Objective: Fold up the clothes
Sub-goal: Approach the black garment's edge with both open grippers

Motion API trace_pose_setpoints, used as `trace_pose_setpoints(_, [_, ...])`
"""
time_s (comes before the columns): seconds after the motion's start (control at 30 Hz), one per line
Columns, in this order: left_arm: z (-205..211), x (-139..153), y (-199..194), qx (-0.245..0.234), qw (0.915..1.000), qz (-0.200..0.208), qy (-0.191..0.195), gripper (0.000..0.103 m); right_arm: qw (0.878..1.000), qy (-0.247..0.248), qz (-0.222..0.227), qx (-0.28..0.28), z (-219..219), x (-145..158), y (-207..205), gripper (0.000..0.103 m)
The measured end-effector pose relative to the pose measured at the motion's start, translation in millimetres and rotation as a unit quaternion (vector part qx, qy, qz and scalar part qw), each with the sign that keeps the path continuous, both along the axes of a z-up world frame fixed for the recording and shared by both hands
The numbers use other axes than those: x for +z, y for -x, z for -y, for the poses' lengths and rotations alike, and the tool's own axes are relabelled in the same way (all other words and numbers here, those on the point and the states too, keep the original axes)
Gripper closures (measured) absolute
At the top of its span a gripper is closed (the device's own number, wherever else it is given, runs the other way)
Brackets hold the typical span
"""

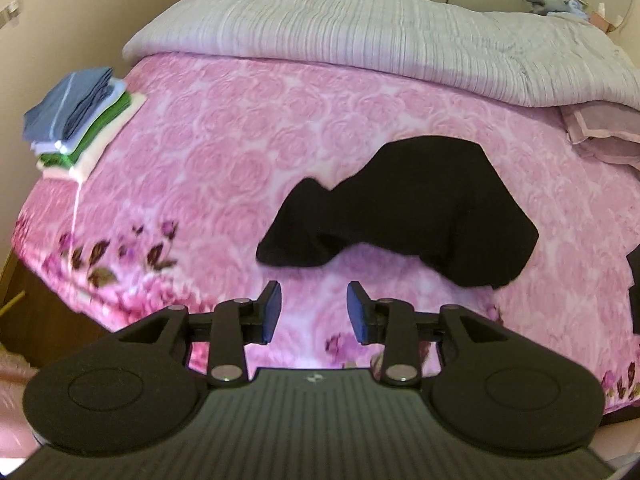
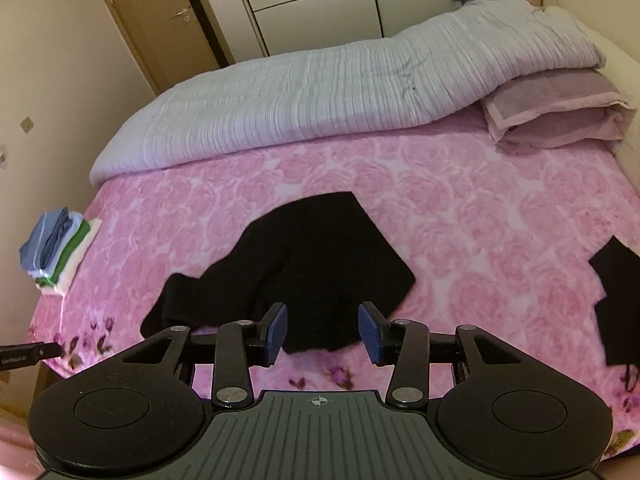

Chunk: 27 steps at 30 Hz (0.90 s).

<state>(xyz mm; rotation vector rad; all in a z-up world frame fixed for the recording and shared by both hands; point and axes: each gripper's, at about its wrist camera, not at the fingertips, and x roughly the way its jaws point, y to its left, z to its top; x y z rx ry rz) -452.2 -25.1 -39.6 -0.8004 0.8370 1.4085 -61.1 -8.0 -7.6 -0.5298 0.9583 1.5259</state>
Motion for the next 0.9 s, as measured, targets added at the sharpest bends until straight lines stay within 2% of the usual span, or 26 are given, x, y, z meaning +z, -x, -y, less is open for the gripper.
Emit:
trace_pose_setpoints(0.33, [94, -10, -41, 0.002, 0.9999, 0.01, 0.007, 0.064, 0.998, 0.06, 0.005, 0.035, 55, -36, -8, 0.057])
trace_pose_setpoints(0.47, [120, -13, -59, -0.003, 0.9998, 0.015, 0.014, 0.064, 0.997, 0.07, 0.004, 0.041, 77, -39, -11, 0.057])
trace_pose_setpoints(0.7, [137, 0, -72, -0.01, 0.9998, 0.018, -0.007, 0.062, 0.998, 0.058, 0.002, 0.036, 93, -31, -22, 0.057])
trace_pose_setpoints(0.9, [130, 4, -76, -0.011, 0.9998, 0.007, -0.016, 0.062, 0.998, 0.052, 0.001, 0.041, 90, -27, -23, 0.057])
